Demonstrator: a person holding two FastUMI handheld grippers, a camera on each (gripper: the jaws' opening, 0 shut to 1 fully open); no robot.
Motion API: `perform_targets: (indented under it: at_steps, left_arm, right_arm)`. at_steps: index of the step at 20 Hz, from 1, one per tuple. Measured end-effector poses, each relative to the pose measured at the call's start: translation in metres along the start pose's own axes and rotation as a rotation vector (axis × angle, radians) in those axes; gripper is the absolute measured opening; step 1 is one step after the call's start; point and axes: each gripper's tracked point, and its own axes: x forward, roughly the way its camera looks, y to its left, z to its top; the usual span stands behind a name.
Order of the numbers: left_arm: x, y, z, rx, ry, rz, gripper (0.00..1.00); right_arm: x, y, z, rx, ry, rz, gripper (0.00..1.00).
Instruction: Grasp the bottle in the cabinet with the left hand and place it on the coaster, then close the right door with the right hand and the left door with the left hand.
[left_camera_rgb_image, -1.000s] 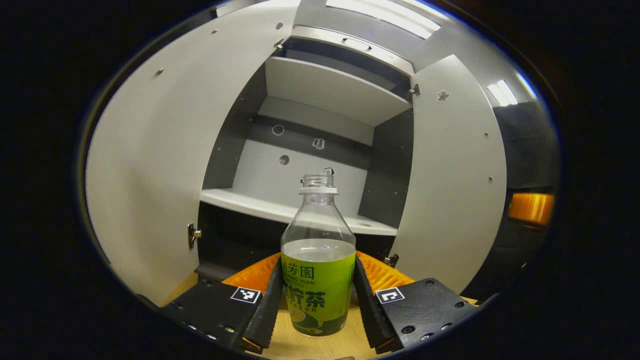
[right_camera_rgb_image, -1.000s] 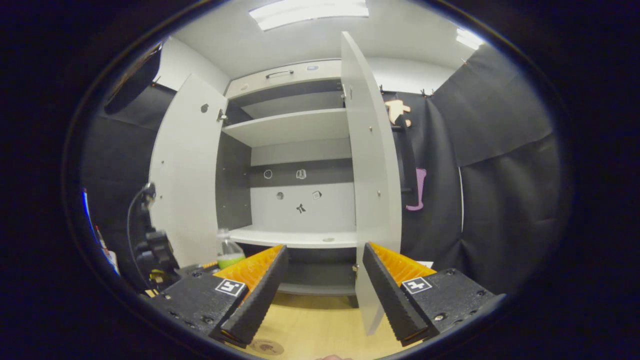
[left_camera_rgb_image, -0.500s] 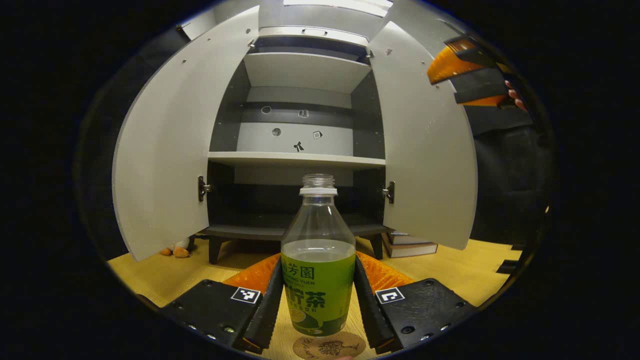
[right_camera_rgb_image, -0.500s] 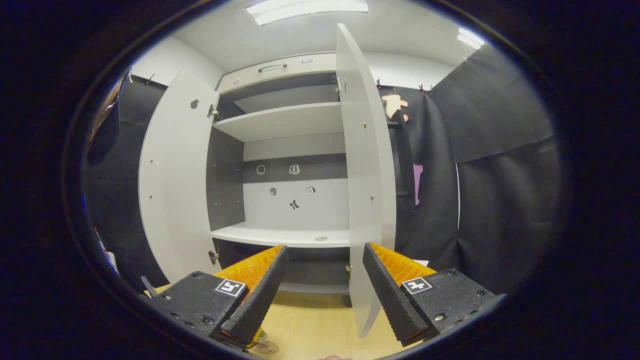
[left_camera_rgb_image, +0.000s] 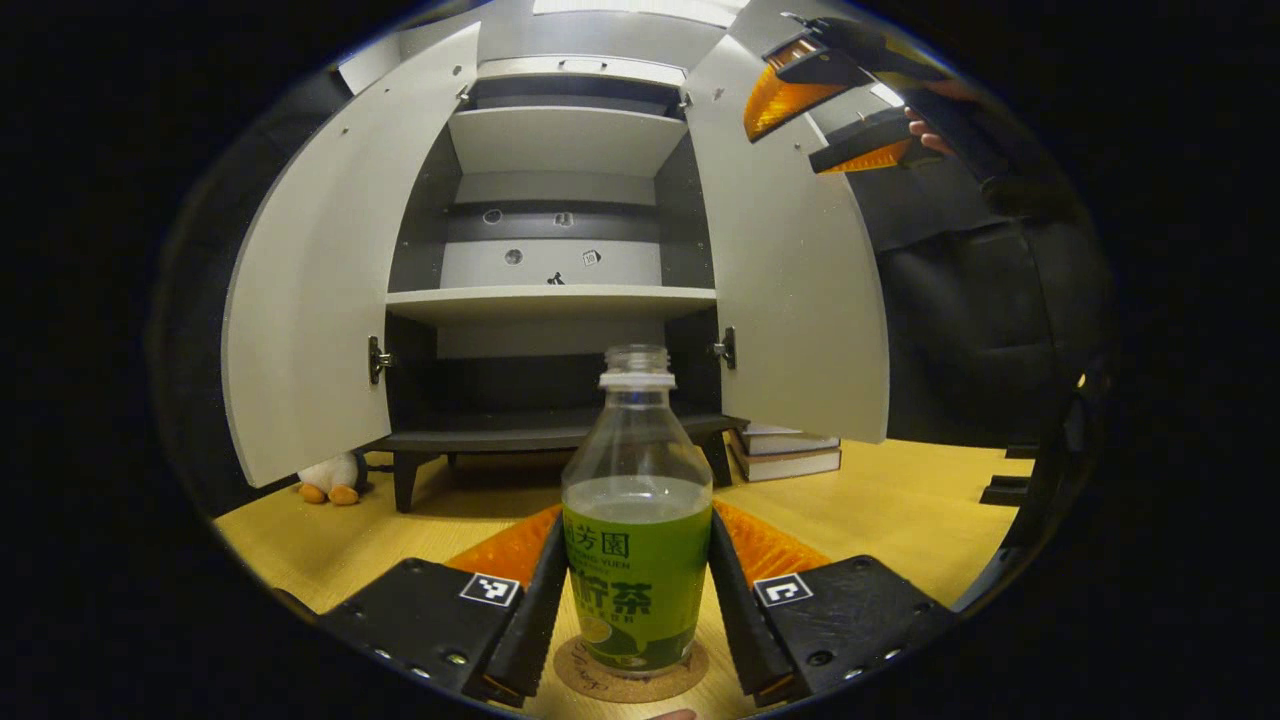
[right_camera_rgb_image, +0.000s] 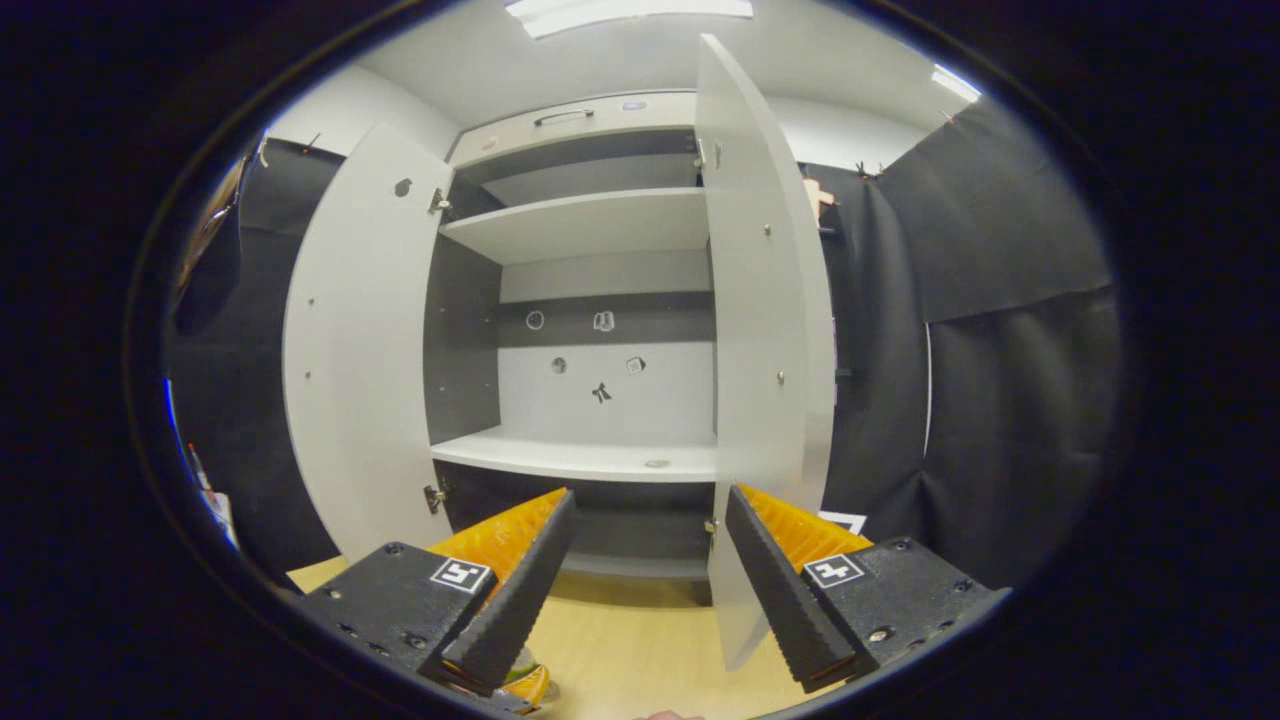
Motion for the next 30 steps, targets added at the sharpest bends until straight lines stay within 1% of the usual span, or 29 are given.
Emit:
perform_targets:
  at_steps: [4, 5, 6, 7, 8, 9, 11, 15, 17, 19, 22, 23, 24, 25, 26, 27, 28, 29, 30]
  left_arm:
    - [-0.004, -0.002, 0.0, -0.013, 0.012, -0.023, 0.76]
    - [-0.004, -0.001, 0.001, -0.013, 0.012, -0.024, 0.86]
    - [-0.006, 0.0, 0.003, -0.013, 0.014, -0.021, 0.91]
    - [-0.007, 0.0, 0.005, -0.016, 0.012, -0.023, 0.94]
    - [-0.009, 0.001, 0.009, -0.017, 0.009, -0.02, 0.94]
    - [-0.01, 0.003, 0.014, -0.02, 0.006, -0.017, 0.95]
    - [-0.014, 0.006, 0.03, -0.045, -0.013, -0.016, 0.96]
    - [-0.017, 0.006, 0.067, -0.097, -0.031, -0.046, 0.96]
    - [-0.021, 0.008, 0.093, -0.128, -0.04, -0.054, 0.96]
    - [-0.021, 0.016, 0.123, -0.149, -0.056, -0.056, 0.96]
    - [-0.023, 0.025, 0.156, -0.168, -0.049, -0.058, 0.95]
    - [-0.024, 0.026, 0.162, -0.167, -0.041, -0.06, 0.94]
    - [-0.025, 0.029, 0.167, -0.164, -0.036, -0.053, 0.97]
    - [-0.027, 0.035, 0.173, -0.162, -0.046, -0.035, 0.94]
    - [-0.029, 0.043, 0.18, -0.165, -0.072, -0.009, 0.94]
    - [-0.031, 0.046, 0.184, -0.168, -0.096, 0.0, 0.94]
    - [-0.033, 0.046, 0.184, -0.168, -0.101, 0.003, 0.94]
    - [-0.033, 0.048, 0.183, -0.16, -0.089, 0.005, 0.99]
    - [-0.034, 0.05, 0.18, -0.151, -0.073, 0.016, 0.94]
  right_arm:
    - [-0.005, 0.002, -0.006, 0.013, 0.017, 0.004, 0.99]
    - [-0.007, 0.002, -0.006, 0.014, 0.015, 0.004, 0.99]
    - [-0.009, 0.002, -0.007, 0.015, 0.013, 0.003, 0.99]
    - [-0.011, 0.001, -0.006, 0.016, 0.011, 0.001, 0.94]
    - [-0.013, 0.0, -0.006, 0.019, 0.009, -0.002, 0.94]
    - [-0.015, -0.001, -0.007, 0.022, 0.007, -0.004, 0.99]
    - [-0.018, -0.005, -0.007, 0.036, 0.0, -0.011, 0.99]
    - [-0.024, -0.01, -0.011, 0.076, -0.016, -0.019, 0.99]
    - [-0.029, -0.019, -0.016, 0.087, -0.018, -0.037, 0.99]
    - [-0.037, -0.036, -0.015, 0.101, -0.044, -0.076, 0.99]
    - [-0.049, -0.075, -0.001, 0.112, -0.103, -0.159, 0.99]
    - [-0.05, -0.087, 0.005, 0.12, -0.12, -0.178, 0.99]
    - [-0.051, -0.099, 0.01, 0.122, -0.132, -0.197, 0.99]
    - [-0.049, -0.111, 0.019, 0.118, -0.148, -0.218, 0.98]
    - [-0.046, -0.123, 0.028, 0.107, -0.16, -0.237, 0.98]
    - [-0.042, -0.135, 0.04, 0.094, -0.173, -0.26, 0.99]
    - [-0.039, -0.152, 0.051, 0.075, -0.182, -0.307, 0.98]
    - [-0.034, -0.168, 0.062, 0.055, -0.188, -0.347, 0.99]
    - [-0.029, -0.176, 0.074, 0.038, -0.197, -0.364, 0.99]
